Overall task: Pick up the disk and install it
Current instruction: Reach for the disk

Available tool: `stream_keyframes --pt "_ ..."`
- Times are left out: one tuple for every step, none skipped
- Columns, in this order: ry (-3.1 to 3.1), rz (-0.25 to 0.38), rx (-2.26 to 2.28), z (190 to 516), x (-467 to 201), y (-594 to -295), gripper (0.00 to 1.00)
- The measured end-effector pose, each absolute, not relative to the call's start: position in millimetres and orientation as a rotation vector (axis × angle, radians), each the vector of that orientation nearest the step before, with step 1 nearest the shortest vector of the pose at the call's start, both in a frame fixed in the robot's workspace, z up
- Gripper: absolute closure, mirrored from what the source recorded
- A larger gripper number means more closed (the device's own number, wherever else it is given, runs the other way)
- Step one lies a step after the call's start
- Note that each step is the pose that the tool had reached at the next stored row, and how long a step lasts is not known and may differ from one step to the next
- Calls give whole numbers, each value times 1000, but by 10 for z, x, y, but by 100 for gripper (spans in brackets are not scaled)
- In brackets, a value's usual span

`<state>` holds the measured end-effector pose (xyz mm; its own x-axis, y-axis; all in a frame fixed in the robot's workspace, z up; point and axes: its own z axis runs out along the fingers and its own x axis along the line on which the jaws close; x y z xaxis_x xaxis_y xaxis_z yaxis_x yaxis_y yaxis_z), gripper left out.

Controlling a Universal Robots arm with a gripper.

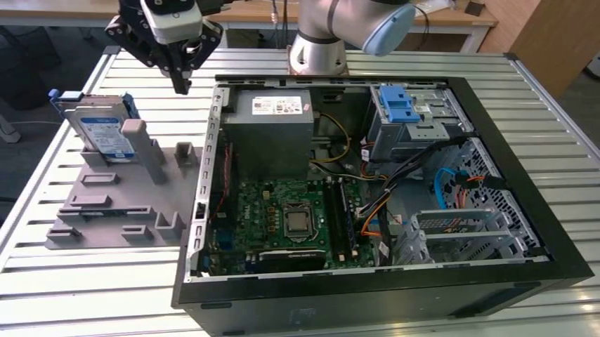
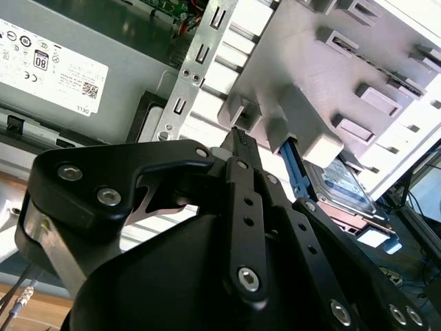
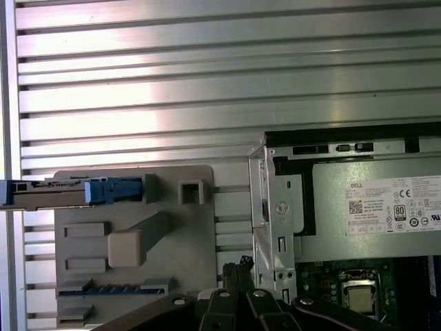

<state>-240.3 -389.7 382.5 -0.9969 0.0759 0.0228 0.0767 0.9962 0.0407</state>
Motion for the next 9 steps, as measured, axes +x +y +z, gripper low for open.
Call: stream_keyframes --pt "-3117 -65 -119 3823 -2409 -3896 89" --pt "-3117 -65 -119 3821 -2414 -3894 89" --pt "-3117 -65 -119 3820 -2423 -3894 89" --pt "-3117 -65 -119 3818 -2432 -3892 89" --pt "-3117 -65 -119 3816 -2440 -3890 89" --pt "-3118 -65 -119 3813 -2448 -3889 89" --pt "-3118 -65 -119 3812 -2455 -3886 89" --pt "-3117 -65 -119 3810 -2463 -3883 89" --pt "-3117 -65 -119 3808 -2470 -3881 89"
